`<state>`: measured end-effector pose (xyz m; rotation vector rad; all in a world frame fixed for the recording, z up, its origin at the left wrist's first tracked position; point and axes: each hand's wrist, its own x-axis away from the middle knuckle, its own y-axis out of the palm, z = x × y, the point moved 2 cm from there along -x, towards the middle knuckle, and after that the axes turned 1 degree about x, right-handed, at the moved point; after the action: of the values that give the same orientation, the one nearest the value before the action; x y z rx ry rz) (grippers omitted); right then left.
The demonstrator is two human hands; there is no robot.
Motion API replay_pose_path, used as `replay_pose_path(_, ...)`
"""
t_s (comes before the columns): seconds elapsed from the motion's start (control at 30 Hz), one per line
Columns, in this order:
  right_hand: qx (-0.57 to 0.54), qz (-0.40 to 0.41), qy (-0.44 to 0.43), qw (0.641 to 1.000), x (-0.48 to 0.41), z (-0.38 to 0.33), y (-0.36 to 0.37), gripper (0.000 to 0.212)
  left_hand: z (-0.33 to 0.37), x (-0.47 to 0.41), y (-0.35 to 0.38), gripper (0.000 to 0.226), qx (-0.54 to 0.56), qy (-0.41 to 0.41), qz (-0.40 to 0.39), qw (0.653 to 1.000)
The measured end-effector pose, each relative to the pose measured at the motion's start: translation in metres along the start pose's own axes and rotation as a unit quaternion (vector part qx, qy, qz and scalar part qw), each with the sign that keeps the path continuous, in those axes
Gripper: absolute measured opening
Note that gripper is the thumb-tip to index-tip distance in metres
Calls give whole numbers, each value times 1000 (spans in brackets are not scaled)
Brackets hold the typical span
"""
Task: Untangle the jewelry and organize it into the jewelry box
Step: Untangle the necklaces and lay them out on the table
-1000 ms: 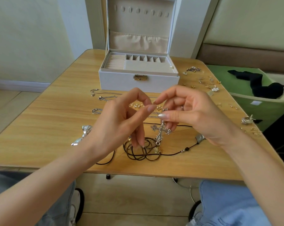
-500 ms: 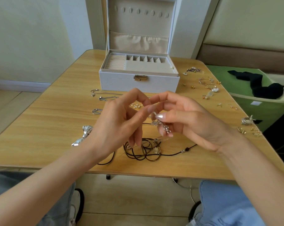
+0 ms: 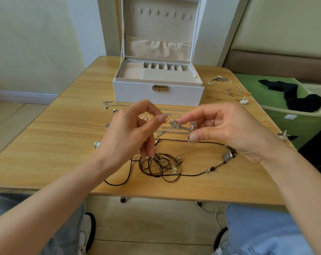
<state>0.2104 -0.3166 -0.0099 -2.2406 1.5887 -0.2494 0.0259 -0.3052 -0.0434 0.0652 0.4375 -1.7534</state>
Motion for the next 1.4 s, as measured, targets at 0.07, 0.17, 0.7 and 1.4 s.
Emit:
replay_pose_path(0.07,-25,34,-8,999,-1,1,-3,24,-3,0,1,17,-2,-13,-9,1000)
replay_pose_path(0.17,-100,86,-5,991,-2,4,-7,17,-5,-1,1,17,-9,-23,-24,999)
replay_pose_path(0.7,-166,39,24,985,-2,7,-4,18,1,0,2,15,-58,37,-67,995)
replay_pose_path(1.4,-67,66,-4,996,-1,4,-5,14,2,1,5,16,-9,69,-112,991)
